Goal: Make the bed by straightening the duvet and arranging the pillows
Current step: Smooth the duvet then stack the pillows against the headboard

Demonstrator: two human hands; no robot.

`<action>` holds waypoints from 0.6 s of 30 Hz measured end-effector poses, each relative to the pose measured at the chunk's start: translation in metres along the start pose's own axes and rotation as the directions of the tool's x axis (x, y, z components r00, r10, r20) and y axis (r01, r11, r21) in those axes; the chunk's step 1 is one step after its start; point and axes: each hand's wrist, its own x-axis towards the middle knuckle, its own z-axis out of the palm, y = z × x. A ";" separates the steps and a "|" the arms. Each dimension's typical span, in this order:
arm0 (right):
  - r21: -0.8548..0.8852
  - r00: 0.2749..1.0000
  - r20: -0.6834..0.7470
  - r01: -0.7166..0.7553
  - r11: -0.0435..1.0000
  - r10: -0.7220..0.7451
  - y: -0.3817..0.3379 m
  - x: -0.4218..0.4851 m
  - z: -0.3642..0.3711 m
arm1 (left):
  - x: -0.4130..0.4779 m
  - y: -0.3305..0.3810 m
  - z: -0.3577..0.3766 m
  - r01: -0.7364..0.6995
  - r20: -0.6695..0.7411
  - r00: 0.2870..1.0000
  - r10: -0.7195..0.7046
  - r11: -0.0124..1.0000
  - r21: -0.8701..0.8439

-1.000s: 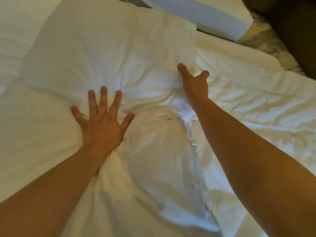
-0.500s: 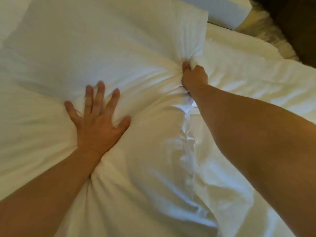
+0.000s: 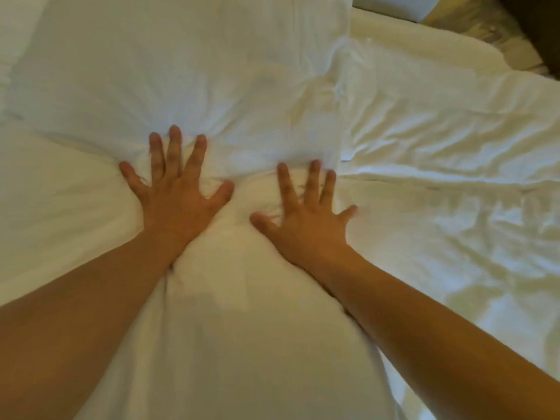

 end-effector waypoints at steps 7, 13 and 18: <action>0.149 0.999 -0.044 -0.008 0.989 0.015 0.044 0.007 0.016 | -0.026 0.038 -0.037 0.112 0.265 0.960 -0.090 0.991 -0.068; 0.331 0.996 0.055 -0.089 0.940 0.075 0.046 -0.034 0.004 | -0.152 0.086 -0.070 0.002 0.385 0.923 0.009 1.000 -0.028; 0.488 0.991 0.109 -0.123 0.864 0.080 0.047 -0.107 0.014 | -0.227 0.121 -0.070 -0.022 0.403 0.915 0.030 0.999 -0.024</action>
